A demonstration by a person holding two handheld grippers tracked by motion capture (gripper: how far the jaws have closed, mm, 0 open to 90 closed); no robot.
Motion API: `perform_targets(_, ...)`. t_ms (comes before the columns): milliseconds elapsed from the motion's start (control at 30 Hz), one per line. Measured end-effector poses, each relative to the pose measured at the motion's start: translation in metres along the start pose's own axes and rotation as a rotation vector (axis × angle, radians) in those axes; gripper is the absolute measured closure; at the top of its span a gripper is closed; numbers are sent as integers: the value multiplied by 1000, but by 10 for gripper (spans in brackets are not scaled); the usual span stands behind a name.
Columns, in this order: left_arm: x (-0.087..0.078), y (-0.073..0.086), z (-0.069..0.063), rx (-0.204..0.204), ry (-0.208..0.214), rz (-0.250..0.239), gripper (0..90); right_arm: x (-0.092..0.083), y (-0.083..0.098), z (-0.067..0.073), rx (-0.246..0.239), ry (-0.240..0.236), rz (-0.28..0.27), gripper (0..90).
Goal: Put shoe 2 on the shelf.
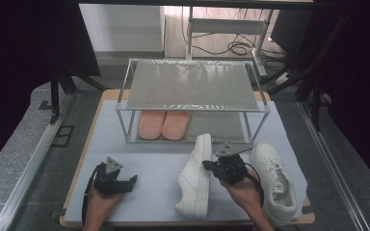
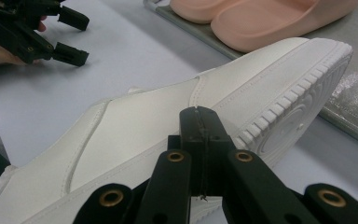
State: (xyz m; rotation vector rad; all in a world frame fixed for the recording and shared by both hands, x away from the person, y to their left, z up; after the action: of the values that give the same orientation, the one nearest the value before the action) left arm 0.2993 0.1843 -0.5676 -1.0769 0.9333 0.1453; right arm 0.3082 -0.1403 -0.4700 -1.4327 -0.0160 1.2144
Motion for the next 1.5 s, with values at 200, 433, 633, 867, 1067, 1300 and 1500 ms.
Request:
perform_targets(200,0,0,0,2,-1,1,138,-3,2,-1,-10,6,-2,900)
perform_targets(433,0,0,0,5,-2,2,138,-9,7,-5,17,-1,-7,900)
perform_targets(633,-1,0,0,11,-3,4,138,-17,11,-9,25,24,-10,900)
perform_targets(867,-1,0,0,11,-4,4,138,-27,17,-16,42,56,-12,900)
perform_targets(1067,-1,0,0,12,-5,4,138,-40,29,-30,81,105,-6,900)
perform_targets(1300,0,0,0,6,-1,3,138,-47,38,-47,133,203,7,900)
perform_targets(1500,0,0,0,6,-1,3,138,-45,41,-55,153,294,31,900)
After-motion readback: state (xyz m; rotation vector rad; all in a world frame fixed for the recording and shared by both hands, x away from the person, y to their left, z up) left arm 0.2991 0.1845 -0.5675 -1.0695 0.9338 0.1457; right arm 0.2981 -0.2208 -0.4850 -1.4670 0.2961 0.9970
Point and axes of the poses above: each handheld gripper's, and its own axes: x roughly forward along the jaws, y roughly out of its underside, z roughly to its left, the point moved 6 cm from there along x, roughly forward along the jaws, and after that the axes turned 12 degrees about x, right-handed, at the moved point
